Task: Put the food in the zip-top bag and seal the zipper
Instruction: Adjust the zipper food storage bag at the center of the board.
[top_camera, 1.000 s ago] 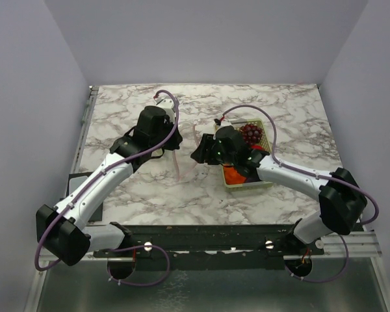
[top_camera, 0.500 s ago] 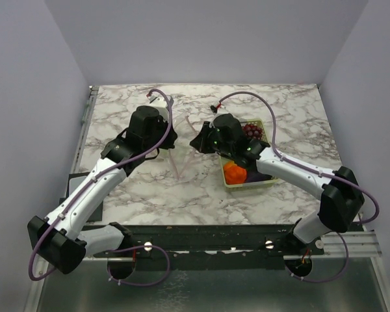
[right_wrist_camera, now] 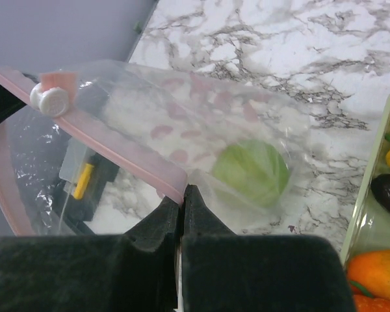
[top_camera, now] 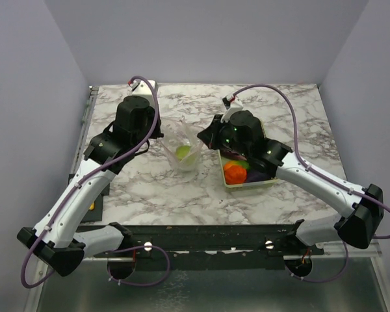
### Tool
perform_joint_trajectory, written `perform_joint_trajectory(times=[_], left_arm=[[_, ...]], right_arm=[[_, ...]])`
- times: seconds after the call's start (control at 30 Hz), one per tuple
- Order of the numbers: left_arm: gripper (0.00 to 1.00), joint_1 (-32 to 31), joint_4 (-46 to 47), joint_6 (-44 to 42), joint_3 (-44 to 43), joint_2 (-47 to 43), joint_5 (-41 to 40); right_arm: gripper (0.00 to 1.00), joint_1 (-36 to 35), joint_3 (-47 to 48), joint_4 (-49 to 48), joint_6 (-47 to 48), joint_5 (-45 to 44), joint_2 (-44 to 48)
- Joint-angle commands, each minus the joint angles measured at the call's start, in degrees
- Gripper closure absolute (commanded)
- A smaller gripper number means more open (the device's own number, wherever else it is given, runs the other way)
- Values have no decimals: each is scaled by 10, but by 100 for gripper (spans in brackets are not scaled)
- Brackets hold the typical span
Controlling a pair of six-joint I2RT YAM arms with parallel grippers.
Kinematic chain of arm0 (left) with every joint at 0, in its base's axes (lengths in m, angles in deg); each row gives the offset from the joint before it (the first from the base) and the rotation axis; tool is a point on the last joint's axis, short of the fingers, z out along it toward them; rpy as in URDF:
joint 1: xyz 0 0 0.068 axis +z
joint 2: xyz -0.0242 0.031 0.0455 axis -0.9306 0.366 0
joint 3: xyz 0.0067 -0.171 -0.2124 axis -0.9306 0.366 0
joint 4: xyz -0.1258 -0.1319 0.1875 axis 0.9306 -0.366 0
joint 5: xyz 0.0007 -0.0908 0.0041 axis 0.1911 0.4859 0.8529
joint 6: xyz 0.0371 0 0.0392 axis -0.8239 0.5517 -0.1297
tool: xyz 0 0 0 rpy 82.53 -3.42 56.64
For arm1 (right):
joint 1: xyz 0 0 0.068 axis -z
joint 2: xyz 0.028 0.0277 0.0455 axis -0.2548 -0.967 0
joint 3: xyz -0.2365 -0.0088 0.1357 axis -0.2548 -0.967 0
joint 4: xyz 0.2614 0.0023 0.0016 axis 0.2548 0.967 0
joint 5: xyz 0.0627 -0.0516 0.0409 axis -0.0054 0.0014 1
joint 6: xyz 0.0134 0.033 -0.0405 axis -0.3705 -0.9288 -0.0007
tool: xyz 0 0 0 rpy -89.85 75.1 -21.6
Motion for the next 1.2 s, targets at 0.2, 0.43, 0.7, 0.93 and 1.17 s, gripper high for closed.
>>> perform_joint_trajectory(times=[0.2, 0.43, 0.7, 0.93, 1.17], left_arm=[[99, 3, -54, -12, -58, -9, -124], [100, 3, -44, -15, -78, 24, -121], [100, 3, -37, -34, -129, 70, -151], [100, 3, -36, -49, -146, 82, -173], [100, 3, -9, -36, -51, 82, -146]], right_arm=[[99, 0, -12, 15, 17, -43, -8], [99, 0, 0, -19, 10, -30, -38], [99, 1, 50, -58, -1, -16, -103], [99, 1, 129, -85, -14, 17, -187], [99, 2, 123, -73, 5, -11, -218]])
